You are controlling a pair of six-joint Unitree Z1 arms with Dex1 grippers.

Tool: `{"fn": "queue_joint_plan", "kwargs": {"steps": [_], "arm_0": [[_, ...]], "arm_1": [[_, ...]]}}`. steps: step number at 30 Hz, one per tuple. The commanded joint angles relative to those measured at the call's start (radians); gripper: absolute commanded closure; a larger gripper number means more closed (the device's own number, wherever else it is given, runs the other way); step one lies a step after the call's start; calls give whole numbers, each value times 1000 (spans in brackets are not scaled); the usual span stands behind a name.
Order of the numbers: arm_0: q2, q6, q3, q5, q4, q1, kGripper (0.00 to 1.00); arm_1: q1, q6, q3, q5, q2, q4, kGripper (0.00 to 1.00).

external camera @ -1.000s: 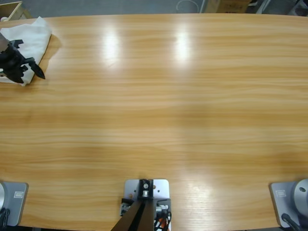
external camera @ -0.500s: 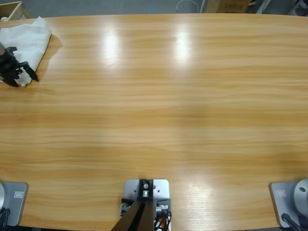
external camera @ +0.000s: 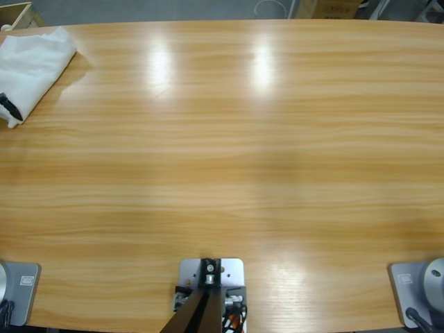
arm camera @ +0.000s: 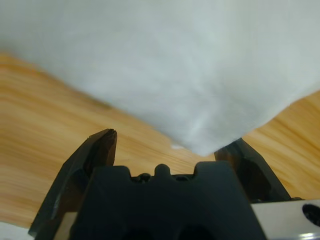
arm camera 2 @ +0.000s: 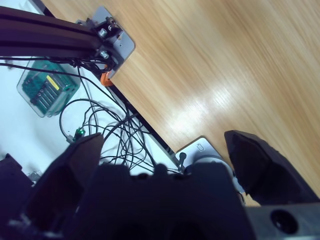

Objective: Fold clothes

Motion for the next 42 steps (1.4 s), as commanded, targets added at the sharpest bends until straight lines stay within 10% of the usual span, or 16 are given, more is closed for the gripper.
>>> {"fn": "queue_joint_plan", "kwargs": {"steps": [1,12,22,30,42], "arm_0": [[-19,-1,-12,63,21,112,280],[-253,0,-29,84,4,103,280],[-80,-61,-312,67,5,-374,280],[302,-110,-1117,24,476,-262,280],[408,-275,-1061,-7,654,-136,351]], "arm_1": [[13,10,28,12,24,104,0],[13,3,32,12,32,104,0],[25,5,35,33,12,104,0],[25,3,64,31,3,102,0],[25,-14,73,22,26,96,0]]}}
